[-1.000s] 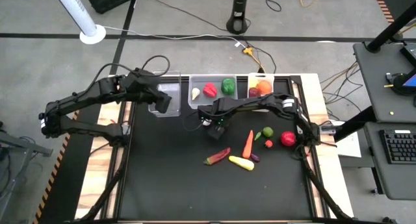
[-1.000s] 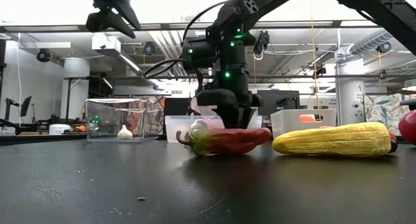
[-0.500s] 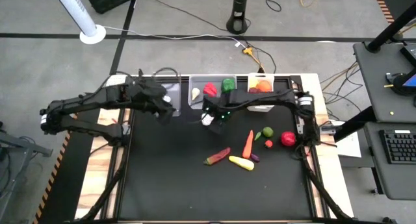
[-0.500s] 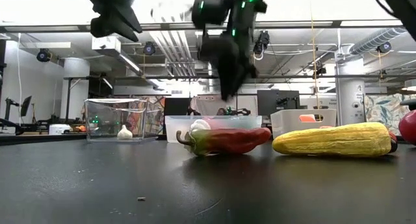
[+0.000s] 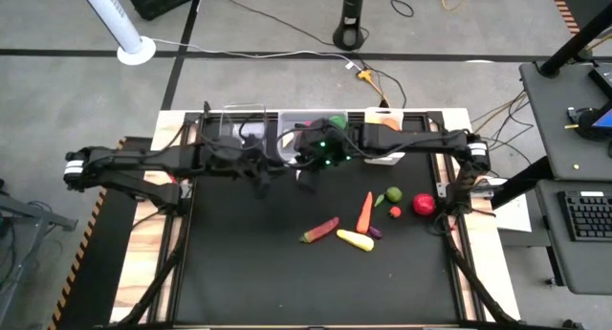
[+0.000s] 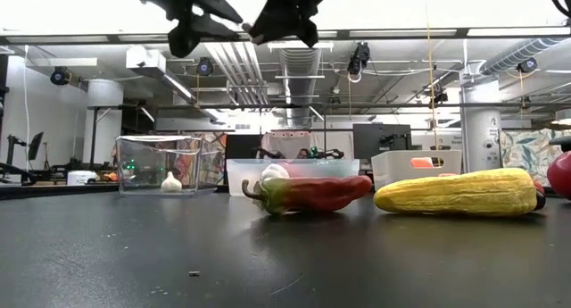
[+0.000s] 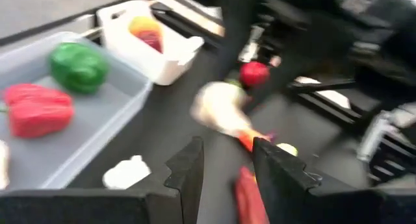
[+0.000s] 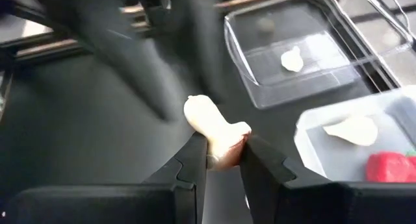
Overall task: Sort produce into baskets
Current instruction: Put the brown mushroom into the glass bin
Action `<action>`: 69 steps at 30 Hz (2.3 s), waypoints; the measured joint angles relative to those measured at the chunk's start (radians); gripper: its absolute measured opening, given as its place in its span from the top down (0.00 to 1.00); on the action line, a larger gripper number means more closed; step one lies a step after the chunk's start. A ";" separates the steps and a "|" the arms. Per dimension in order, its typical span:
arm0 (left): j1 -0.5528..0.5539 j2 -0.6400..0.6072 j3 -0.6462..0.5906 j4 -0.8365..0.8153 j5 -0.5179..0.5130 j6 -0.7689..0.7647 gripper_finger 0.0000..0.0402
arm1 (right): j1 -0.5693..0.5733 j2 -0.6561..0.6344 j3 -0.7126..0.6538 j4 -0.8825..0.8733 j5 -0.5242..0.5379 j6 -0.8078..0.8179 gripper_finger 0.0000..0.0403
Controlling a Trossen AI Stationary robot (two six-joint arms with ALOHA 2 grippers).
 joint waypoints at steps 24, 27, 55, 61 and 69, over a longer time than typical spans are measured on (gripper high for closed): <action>-0.006 0.004 0.000 0.082 -0.059 0.102 0.56 | 0.002 0.000 0.000 -0.006 0.003 0.011 0.83; -0.005 0.004 0.000 0.073 -0.059 0.107 0.58 | 0.002 0.000 0.000 -0.006 0.003 0.011 0.83; -0.006 0.043 0.015 0.062 -0.039 0.098 0.96 | 0.002 0.000 0.000 -0.003 0.004 0.020 0.83; -0.005 0.036 0.037 0.024 -0.037 0.113 1.00 | 0.002 -0.003 0.000 0.003 0.003 0.019 0.83; -0.006 0.036 0.041 0.014 -0.019 0.104 1.00 | 0.002 -0.002 0.000 -0.002 0.002 0.018 0.82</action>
